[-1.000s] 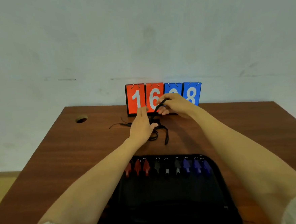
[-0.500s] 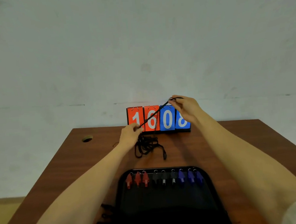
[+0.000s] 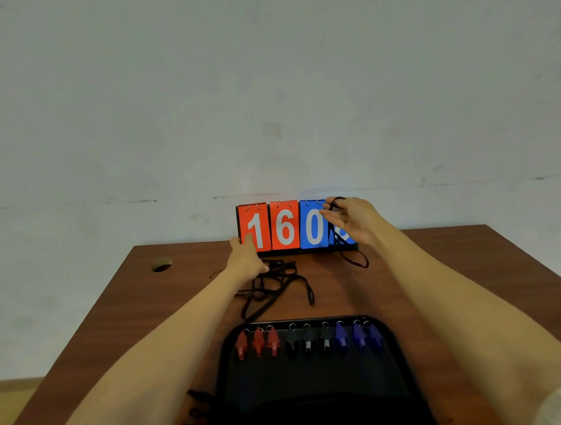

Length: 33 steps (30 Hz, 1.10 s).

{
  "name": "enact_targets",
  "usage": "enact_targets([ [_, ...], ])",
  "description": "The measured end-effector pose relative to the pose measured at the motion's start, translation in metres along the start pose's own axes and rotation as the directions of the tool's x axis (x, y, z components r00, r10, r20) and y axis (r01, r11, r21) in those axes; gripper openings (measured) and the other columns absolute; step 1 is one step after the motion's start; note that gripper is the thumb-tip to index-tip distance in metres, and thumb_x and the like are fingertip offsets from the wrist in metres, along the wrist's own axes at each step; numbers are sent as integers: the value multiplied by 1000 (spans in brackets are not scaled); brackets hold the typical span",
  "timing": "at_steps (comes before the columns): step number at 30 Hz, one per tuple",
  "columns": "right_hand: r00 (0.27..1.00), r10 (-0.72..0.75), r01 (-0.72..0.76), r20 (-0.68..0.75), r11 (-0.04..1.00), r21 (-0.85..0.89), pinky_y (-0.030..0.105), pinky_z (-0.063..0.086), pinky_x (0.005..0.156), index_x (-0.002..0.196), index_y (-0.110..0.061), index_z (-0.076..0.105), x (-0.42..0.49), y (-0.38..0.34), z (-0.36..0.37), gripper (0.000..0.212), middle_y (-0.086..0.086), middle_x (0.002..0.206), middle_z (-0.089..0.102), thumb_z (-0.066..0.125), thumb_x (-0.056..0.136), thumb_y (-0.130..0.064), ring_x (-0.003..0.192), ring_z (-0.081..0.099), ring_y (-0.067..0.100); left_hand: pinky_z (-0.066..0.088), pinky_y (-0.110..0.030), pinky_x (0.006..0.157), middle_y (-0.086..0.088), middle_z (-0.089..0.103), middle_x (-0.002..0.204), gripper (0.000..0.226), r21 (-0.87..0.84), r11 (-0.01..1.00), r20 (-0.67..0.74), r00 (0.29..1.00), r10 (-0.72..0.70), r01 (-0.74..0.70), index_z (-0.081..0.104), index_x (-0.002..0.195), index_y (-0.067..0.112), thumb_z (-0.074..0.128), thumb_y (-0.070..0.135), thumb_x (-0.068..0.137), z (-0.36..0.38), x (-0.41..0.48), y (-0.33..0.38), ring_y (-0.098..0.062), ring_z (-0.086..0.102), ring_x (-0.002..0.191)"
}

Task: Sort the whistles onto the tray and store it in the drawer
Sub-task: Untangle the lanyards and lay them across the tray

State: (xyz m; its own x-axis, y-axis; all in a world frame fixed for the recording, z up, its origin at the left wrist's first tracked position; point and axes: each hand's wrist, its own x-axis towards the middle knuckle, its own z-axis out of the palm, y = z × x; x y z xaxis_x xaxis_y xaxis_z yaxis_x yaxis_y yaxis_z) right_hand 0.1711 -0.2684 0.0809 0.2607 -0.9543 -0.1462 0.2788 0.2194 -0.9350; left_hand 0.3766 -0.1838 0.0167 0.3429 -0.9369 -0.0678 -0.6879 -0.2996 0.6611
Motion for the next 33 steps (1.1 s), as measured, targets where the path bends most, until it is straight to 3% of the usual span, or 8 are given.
enact_targets([
  [10, 973, -67, 88, 222, 992, -88, 28, 57, 85, 87, -2, 63, -21, -22, 10, 26, 10, 87, 67, 42, 99, -10, 85, 67, 21, 31, -34, 109, -5, 33, 150, 73, -169, 952, 130, 952, 278, -255, 23, 148, 16, 63, 32, 88, 28, -4, 44, -22, 33, 137],
  [13, 973, -108, 115, 203, 993, -24, 27, 58, 82, 89, -1, 62, -20, -25, 12, 24, 11, 88, 67, 41, 98, -7, 85, 67, 20, 45, -28, 84, -7, 62, 115, 42, -147, 953, 92, 956, 279, -264, 48, 130, 9, 56, 27, 93, 30, -6, 43, -18, 58, 99],
  [15, 985, -118, 134, 122, 983, -125, 24, 58, 79, 105, 1, 59, -12, -22, 9, 19, 12, 94, 64, 43, 96, -2, 88, 64, 21, 46, -23, 65, -1, 64, 82, 30, -192, 954, 62, 967, 247, -232, 53, 117, 5, 55, 24, 94, 26, -7, 41, -11, 55, 67],
  [18, 998, -60, 51, 14, 666, -745, 22, 48, 53, 141, -9, 33, -5, -7, -4, 54, 9, 84, 57, 45, 89, 2, 66, 52, 17, 42, -20, 57, 0, 62, 75, 32, -202, 955, 27, 974, 226, -216, 47, 118, 10, 60, 21, 91, 16, -12, 39, -10, 51, 59],
  [21, 998, 34, 29, 44, 359, -933, 37, 54, 78, 146, -11, 25, -14, 11, -8, 61, 19, 112, 56, 43, 89, 0, 78, 52, 23, 50, -25, 68, -6, 64, 93, 26, 24, 947, -80, 943, 322, -321, 54, 111, 9, 60, 24, 91, 6, -19, 43, -17, 60, 76],
  [26, 950, -171, 311, 260, 468, -827, 39, 55, 88, 128, -13, 51, -38, 16, 15, 34, 5, 123, 55, 52, 94, -18, 96, 64, 27, 41, -24, 77, -7, 64, 102, 22, 85, 891, -190, 870, 454, -446, 68, 110, 13, 58, 19, 91, -8, -34, 61, -21, 58, 93],
  [30, 915, -222, 402, 336, 563, -722, 23, 55, 76, 115, -10, 59, -53, 6, 31, 25, 6, 105, 63, 53, 95, -25, 86, 64, 17, 29, -20, 75, 2, 51, 86, 25, 35, 870, -226, 844, 487, -493, 67, 113, 12, 52, 11, 93, -16, -45, 72, -15, 43, 85],
  [33, 921, -233, 388, 311, 590, -708, 29, 56, 82, 112, -9, 58, -59, 3, 31, 22, 6, 91, 65, 55, 94, -21, 79, 64, 16, 32, -20, 79, -9, 57, 103, 31, 13, 868, -225, 845, 486, -496, 63, 120, 13, 44, 7, 95, -22, -52, 74, -15, 46, 89],
])
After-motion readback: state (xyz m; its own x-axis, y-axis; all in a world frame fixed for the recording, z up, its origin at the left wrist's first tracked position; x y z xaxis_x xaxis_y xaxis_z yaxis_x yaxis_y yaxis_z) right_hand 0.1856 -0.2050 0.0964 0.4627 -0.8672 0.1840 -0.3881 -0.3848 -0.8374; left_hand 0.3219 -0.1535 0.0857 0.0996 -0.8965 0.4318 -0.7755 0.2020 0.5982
